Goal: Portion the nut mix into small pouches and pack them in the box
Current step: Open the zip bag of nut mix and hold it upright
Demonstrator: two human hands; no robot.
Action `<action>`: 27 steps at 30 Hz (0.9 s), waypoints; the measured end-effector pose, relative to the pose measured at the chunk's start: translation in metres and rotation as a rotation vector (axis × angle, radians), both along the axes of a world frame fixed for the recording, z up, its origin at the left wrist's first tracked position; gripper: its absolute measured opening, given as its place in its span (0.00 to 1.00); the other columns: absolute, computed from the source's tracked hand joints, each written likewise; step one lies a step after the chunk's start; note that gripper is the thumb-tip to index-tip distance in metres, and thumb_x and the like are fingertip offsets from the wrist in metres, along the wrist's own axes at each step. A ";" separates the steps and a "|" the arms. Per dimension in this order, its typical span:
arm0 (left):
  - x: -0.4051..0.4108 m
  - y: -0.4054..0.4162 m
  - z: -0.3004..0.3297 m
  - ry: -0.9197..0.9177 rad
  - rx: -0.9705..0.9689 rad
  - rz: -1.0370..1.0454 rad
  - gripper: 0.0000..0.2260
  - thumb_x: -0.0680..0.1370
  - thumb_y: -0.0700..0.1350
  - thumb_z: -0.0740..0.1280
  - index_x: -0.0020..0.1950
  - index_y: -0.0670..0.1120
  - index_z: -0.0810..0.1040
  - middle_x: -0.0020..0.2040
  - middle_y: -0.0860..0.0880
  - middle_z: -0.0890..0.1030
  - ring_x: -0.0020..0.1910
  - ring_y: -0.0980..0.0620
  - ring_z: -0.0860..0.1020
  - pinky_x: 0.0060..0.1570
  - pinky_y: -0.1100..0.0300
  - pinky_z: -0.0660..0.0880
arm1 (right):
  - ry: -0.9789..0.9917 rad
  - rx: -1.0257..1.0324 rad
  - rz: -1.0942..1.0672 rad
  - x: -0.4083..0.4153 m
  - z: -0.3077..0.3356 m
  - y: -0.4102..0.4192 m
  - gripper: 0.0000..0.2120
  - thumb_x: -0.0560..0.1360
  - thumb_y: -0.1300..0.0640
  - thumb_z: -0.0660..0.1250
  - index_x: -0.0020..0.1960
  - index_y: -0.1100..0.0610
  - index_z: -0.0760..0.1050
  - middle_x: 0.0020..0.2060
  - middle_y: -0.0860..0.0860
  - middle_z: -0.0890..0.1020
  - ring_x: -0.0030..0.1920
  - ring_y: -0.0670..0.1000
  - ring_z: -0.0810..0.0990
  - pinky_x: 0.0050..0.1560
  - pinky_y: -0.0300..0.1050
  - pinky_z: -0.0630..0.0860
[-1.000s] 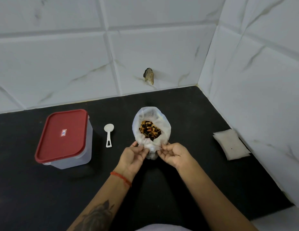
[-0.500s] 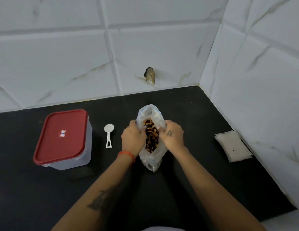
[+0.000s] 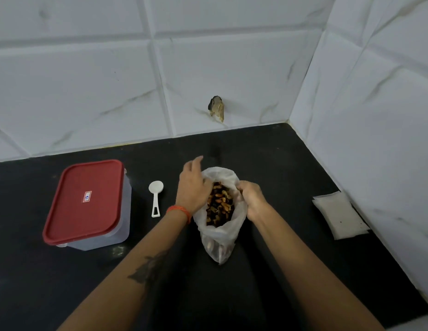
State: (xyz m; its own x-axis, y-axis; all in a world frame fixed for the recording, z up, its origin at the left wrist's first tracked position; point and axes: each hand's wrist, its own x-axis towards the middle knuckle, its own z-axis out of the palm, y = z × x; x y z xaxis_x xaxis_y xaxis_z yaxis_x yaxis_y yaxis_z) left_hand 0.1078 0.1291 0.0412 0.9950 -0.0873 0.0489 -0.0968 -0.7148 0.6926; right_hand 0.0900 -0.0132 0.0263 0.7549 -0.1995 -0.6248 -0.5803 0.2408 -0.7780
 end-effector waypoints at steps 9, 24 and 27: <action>0.038 0.003 0.001 0.029 0.088 -0.055 0.10 0.79 0.40 0.60 0.48 0.38 0.81 0.44 0.42 0.82 0.42 0.49 0.77 0.43 0.59 0.72 | -0.097 -0.410 0.232 0.002 0.006 -0.006 0.13 0.78 0.56 0.53 0.42 0.56 0.74 0.38 0.52 0.76 0.37 0.49 0.73 0.40 0.44 0.69; 0.031 0.010 0.003 0.085 -0.125 -0.096 0.10 0.75 0.51 0.70 0.49 0.46 0.77 0.41 0.55 0.76 0.41 0.59 0.74 0.41 0.65 0.71 | -0.252 -0.231 0.151 0.042 0.010 -0.005 0.04 0.77 0.61 0.66 0.49 0.59 0.80 0.46 0.56 0.82 0.48 0.53 0.81 0.53 0.47 0.79; 0.030 0.011 -0.001 0.044 -0.069 -0.145 0.11 0.77 0.50 0.67 0.44 0.43 0.80 0.36 0.51 0.77 0.37 0.56 0.75 0.37 0.66 0.70 | -0.127 -0.020 0.087 0.047 0.010 -0.006 0.06 0.78 0.64 0.64 0.50 0.63 0.79 0.41 0.56 0.81 0.41 0.52 0.80 0.48 0.45 0.78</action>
